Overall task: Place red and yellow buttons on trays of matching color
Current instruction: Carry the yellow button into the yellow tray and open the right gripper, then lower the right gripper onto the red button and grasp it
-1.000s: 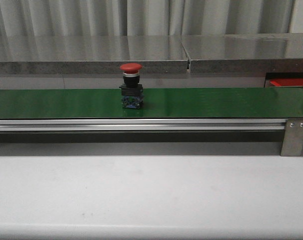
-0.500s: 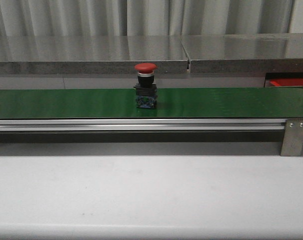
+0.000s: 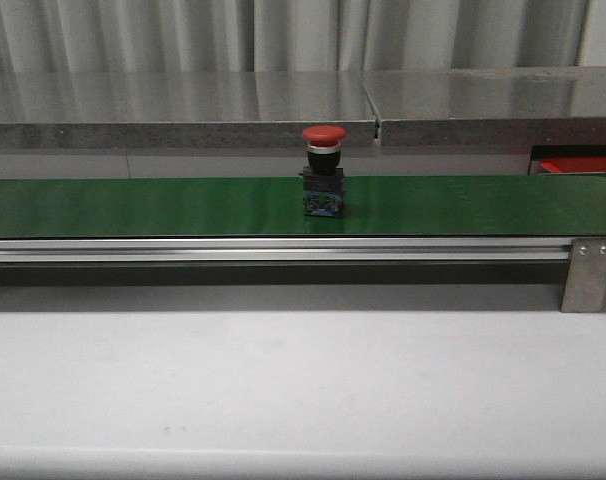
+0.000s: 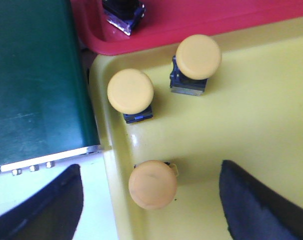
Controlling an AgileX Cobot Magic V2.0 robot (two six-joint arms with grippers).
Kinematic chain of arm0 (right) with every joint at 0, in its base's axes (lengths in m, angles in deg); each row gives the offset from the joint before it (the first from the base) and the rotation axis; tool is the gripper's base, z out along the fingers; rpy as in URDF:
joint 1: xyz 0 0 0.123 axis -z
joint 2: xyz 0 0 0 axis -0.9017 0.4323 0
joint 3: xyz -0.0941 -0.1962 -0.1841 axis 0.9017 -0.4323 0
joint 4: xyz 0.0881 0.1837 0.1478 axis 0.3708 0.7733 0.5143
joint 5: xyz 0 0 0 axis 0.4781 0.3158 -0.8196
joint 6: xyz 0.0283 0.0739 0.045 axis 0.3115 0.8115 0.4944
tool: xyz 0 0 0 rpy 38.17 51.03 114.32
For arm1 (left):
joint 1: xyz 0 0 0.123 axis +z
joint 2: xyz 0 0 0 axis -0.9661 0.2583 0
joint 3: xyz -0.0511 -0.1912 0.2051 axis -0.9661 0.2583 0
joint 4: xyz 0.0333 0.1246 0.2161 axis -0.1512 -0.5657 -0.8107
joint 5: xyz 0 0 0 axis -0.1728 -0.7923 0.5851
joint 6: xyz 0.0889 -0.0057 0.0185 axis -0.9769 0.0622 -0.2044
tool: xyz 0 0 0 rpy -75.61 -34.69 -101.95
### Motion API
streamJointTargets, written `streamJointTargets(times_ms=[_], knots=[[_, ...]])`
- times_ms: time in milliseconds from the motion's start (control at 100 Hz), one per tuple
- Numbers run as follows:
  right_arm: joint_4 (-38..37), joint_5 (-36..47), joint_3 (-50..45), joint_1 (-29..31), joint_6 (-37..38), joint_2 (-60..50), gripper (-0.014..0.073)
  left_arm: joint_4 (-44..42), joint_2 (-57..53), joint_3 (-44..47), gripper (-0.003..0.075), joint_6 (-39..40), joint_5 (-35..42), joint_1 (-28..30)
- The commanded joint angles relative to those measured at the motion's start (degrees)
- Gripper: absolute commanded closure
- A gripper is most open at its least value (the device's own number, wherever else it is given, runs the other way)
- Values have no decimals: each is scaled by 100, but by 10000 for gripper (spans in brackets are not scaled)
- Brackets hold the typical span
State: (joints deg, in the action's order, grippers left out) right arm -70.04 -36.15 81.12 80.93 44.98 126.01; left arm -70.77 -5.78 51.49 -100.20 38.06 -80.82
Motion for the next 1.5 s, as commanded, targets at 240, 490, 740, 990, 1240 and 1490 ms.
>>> streamJointTargets(times_ms=[240,490,740,990,1240,1490], knots=[[-86,-700,1328,-1156,-100,-233,31,138,13,-165,741,61,359,-38],[-86,-1169,1978,-2089,-100,305,31,138,13,-165,741,61,359,-38],[70,-1755,2621,-2872,-429,981,31,138,13,-165,741,61,359,-38],[170,-2160,3205,-3277,-710,1605,31,138,13,-165,741,61,359,-38],[447,-2123,3627,-3343,-948,2195,31,138,13,-165,741,61,359,-38],[447,-1732,3929,-3349,-948,2724,31,138,13,-165,741,61,359,-38]])
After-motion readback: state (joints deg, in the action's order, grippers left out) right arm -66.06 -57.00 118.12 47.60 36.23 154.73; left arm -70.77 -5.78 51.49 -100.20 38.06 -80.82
